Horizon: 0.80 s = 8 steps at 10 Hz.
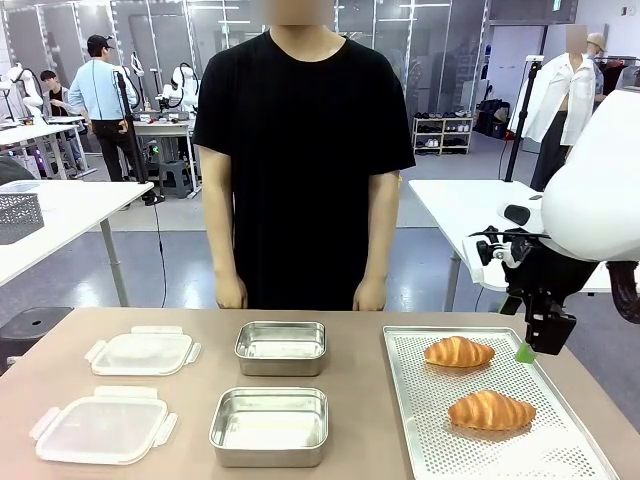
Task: Place the bread into the airtight container.
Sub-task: Pick up a Butter Roll and place it into an empty Airtight Container.
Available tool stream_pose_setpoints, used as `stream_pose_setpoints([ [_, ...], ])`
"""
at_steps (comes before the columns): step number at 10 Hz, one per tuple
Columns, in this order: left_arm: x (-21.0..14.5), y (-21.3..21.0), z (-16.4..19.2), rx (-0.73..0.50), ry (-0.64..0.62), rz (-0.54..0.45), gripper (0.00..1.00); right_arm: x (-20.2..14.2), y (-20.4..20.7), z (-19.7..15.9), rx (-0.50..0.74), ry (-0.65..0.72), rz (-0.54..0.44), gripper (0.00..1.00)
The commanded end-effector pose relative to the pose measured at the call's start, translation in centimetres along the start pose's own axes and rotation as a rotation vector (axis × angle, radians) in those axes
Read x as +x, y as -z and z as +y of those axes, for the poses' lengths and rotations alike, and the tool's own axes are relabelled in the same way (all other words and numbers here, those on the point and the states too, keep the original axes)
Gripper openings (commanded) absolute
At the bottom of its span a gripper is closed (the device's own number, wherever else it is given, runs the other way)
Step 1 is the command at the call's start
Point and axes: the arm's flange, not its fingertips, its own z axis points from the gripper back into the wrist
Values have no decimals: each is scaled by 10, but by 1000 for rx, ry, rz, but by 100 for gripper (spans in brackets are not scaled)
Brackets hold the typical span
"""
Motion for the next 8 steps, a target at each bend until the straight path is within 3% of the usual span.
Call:
stream_pose_setpoints([
  [1,1,0,-1,-9,3,-2,100,-1,-2,-1,7,-5,6,100],
  [2,1,0,-1,-9,3,-2,100,0,0,0,0,0,0,100],
  [4,1,0,-1,-9,3,-2,100,5,53,-16,27,-20,88,100],
  [8,1,0,-1,-9,3,-2,100,0,106,-14,89,-20,120,100],
])
